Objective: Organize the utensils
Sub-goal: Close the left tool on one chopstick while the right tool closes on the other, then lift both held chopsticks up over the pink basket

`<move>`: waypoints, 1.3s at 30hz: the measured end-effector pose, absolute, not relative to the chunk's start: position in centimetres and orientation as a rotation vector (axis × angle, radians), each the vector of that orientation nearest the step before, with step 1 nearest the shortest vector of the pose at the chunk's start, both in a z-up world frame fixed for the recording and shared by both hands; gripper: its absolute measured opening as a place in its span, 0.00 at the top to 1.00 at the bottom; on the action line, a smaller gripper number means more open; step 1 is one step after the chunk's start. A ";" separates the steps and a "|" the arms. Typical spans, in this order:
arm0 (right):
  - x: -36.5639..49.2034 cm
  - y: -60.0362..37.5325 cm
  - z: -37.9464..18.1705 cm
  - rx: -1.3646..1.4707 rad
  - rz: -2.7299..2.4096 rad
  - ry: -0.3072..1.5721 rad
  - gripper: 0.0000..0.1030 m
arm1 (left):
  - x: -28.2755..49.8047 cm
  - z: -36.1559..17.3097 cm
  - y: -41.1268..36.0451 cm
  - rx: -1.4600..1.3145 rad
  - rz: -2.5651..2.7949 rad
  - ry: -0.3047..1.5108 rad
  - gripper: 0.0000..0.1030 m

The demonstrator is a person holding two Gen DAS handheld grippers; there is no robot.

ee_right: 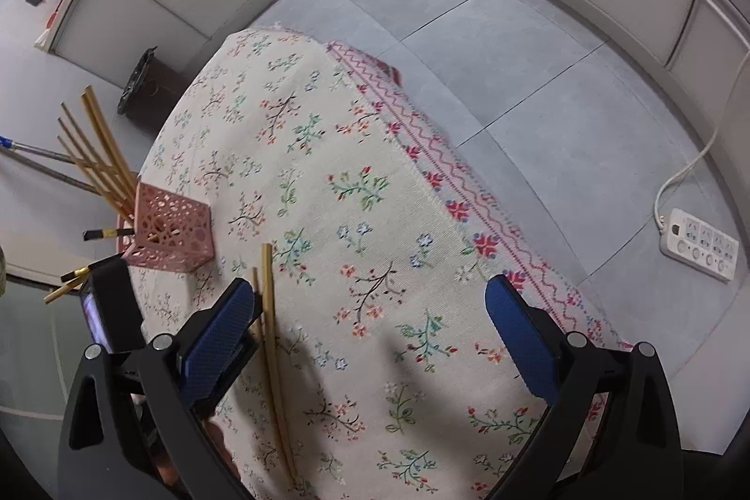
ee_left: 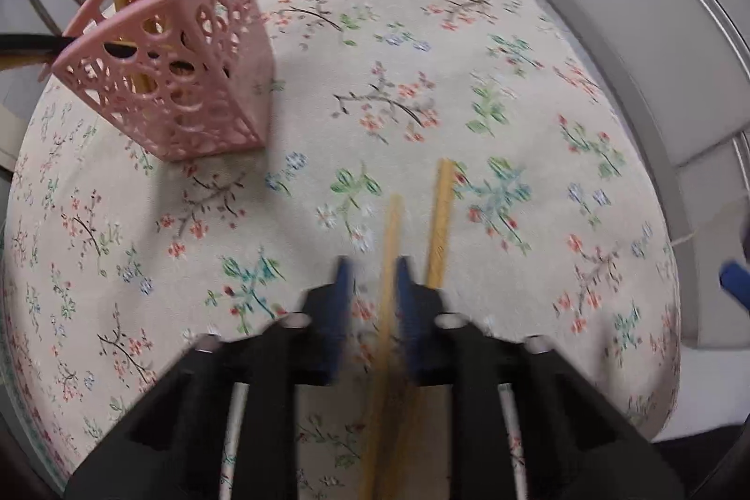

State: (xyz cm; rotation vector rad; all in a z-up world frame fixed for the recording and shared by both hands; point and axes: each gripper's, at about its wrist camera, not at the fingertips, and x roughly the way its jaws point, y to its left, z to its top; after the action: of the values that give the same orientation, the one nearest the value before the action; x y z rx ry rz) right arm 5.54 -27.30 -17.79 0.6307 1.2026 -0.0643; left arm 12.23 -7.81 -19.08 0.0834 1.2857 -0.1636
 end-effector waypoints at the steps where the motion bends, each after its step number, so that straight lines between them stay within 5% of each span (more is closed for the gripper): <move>1: 5.7 -27.2 -17.9 0.626 -0.065 1.207 0.07 | 11.5 -19.1 -7.8 0.096 -0.170 1.278 0.95; 15: 11.5 -14.9 -22.8 0.349 0.034 1.332 0.09 | 6.0 -15.4 -0.7 0.065 -0.152 1.175 0.95; 17: 11.9 -13.8 -23.7 0.333 0.049 1.362 0.14 | 5.4 -14.4 0.4 0.034 -0.150 1.154 0.95; 23: 12.4 -13.7 -23.2 0.313 -0.002 1.296 0.55 | 4.9 -12.4 1.7 0.004 -0.132 1.097 0.95; 25: 12.3 -13.9 -23.1 0.321 0.012 1.293 0.89 | 4.9 -11.6 2.0 -0.003 -0.130 1.085 0.95; 32: 9.6 -13.8 -22.7 0.359 0.105 1.296 0.92 | 4.1 -10.2 2.7 -0.042 -0.134 1.036 0.95; 39: 4.6 -14.2 -15.2 0.300 0.206 1.084 0.92 | 1.6 -6.8 4.1 -0.119 -0.166 0.935 0.95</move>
State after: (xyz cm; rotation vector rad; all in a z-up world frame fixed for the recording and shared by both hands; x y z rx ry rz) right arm 4.64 -14.23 -15.16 0.3000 1.0845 0.2057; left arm 1.56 4.14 -6.79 -0.1190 0.9348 -0.1662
